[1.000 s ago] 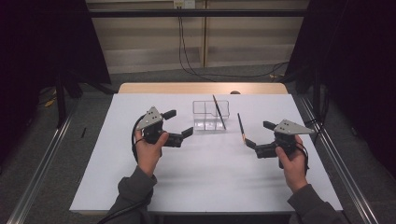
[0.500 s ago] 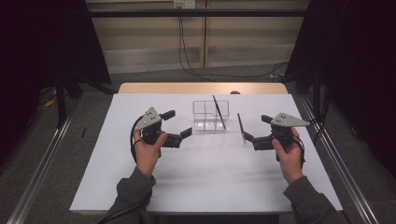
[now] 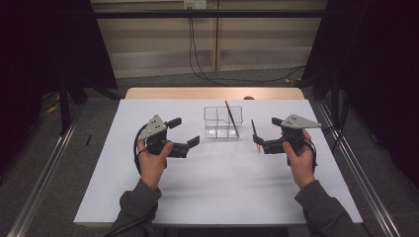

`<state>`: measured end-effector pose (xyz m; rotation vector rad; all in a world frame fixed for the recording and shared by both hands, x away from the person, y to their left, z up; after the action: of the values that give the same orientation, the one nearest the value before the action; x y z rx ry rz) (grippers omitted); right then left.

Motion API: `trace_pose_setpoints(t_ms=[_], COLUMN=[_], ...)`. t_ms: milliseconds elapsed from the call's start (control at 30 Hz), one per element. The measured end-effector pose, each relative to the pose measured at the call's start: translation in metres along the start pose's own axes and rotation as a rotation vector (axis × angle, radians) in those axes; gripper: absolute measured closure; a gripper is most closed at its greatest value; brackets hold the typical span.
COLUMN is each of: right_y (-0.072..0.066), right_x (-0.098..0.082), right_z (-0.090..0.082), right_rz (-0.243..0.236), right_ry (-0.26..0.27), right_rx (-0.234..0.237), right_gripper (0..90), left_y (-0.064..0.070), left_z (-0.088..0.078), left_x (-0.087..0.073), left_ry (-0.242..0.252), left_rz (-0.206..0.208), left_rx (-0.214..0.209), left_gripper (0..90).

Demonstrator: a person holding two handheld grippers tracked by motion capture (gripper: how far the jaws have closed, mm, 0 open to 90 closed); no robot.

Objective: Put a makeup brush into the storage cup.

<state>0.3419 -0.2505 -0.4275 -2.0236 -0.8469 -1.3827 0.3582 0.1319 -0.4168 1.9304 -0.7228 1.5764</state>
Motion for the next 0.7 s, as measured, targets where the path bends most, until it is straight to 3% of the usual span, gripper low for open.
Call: trace_pose_setpoints(t_ms=[467,600,700], right_y=[0.0059,0.0076,0.0092], right_x=[0.0053,0.0073,0.0083], right_z=[0.0059,0.0056,0.0066], right_rz=[0.009,0.012,0.015], right_ry=[0.016,0.013,0.010], right_rx=[-0.005,-0.012,-0.008], right_gripper=[0.1,0.1,0.1], left_y=[0.0005,0.0006,0.0010], left_z=[-0.0004,-0.0002,0.0004], left_x=[-0.0028,-0.0030,-0.0045], left_ry=[-0.018,-0.030,-0.028], left_rz=[0.000,0.020,0.012], left_rx=[-0.007,-0.017,-0.004], left_gripper=[1.8,1.8,1.8])
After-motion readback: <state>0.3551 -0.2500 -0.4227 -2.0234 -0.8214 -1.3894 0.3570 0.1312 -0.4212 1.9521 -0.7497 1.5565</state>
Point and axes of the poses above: each handheld gripper's, and its own axes: z roughly forward along the jaws, x roughly out of its top, y roughly to its right, the point moved 1 cm from there along z, roughly forward along the jaws, and after that the axes turned 13 degrees about x, right-handed, at the moved point
